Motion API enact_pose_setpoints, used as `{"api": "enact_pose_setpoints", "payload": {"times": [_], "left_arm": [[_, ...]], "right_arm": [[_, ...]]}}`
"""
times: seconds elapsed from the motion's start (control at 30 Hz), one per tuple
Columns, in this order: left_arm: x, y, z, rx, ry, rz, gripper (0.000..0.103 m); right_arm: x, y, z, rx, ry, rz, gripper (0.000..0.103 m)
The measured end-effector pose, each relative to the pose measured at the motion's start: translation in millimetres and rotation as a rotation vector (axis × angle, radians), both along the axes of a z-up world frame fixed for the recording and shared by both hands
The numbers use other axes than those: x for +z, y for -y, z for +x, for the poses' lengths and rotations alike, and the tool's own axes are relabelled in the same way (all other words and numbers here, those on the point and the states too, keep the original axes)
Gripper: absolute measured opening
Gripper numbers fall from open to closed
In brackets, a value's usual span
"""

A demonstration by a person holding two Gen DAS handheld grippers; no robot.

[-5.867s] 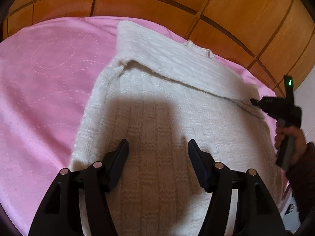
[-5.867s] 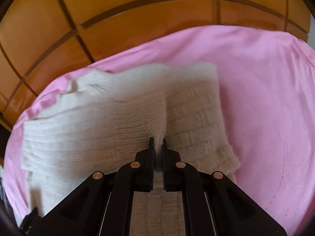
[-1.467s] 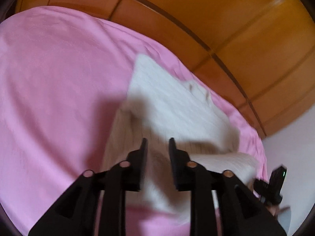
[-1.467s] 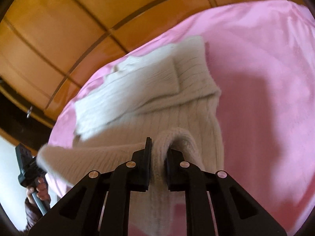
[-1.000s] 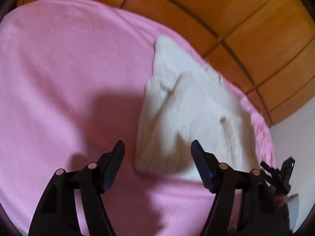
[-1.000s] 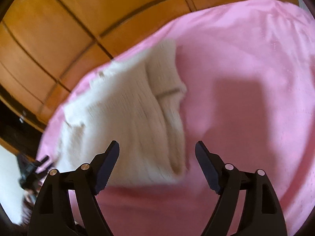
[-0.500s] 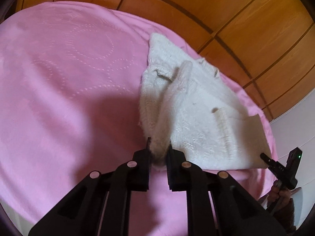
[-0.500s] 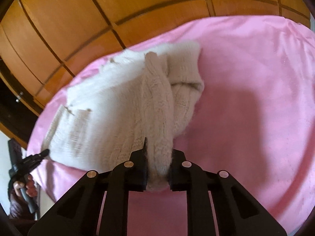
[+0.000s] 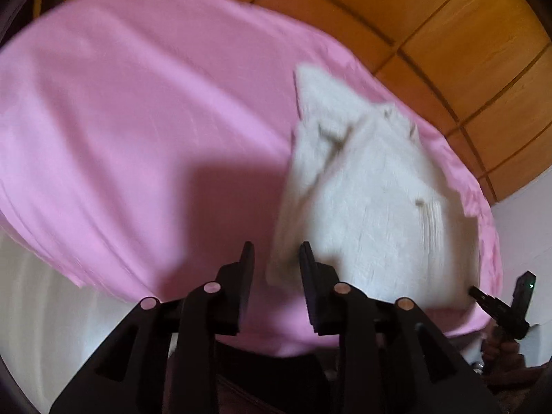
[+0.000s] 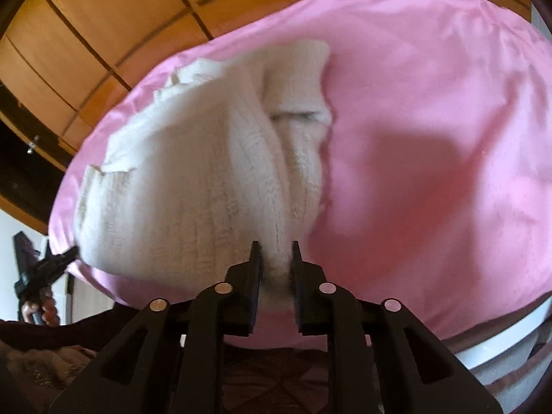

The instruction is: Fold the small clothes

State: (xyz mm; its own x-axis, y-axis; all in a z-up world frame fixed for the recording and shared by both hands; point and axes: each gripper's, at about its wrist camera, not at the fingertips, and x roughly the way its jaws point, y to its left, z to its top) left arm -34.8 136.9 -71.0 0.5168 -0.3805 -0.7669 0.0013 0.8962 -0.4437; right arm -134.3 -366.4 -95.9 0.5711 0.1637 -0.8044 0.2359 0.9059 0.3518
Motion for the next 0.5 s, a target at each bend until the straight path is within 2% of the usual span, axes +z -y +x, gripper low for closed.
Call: {"api": "enact_pose_setpoints", "payload": {"times": [0.03, 0.07, 0.17, 0.23, 0.27, 0.33, 0.4, 0.5], "left_arm": [[7, 0, 2, -0.010, 0.029, -0.002, 0.025], [18, 3, 4, -0.041, 0.080, -0.001, 0.025], [38, 32, 14, -0.183, 0.160, 0.026, 0.025], [39, 60, 24, -0.272, 0.171, 0.028, 0.025], [37, 74, 31, -0.300, 0.171, 0.041, 0.025], [31, 106, 45, -0.372, 0.171, 0.100, 0.026], [20, 122, 57, -0.406, 0.144, 0.145, 0.030], [3, 137, 75, -0.406, 0.096, 0.167, 0.038]], "right_arm": [[5, 2, 0, -0.022, 0.012, -0.026, 0.058], [12, 2, 1, -0.030, 0.036, -0.052, 0.058], [29, -6, 6, -0.003, 0.092, -0.117, 0.058], [40, -23, 20, 0.057, 0.135, -0.155, 0.058], [43, -33, 29, 0.087, 0.146, -0.166, 0.053], [42, -53, 50, 0.153, 0.154, -0.174, 0.049], [37, -71, 71, 0.192, 0.153, -0.189, 0.049], [21, -90, 97, 0.236, 0.109, -0.236, 0.040]]}}
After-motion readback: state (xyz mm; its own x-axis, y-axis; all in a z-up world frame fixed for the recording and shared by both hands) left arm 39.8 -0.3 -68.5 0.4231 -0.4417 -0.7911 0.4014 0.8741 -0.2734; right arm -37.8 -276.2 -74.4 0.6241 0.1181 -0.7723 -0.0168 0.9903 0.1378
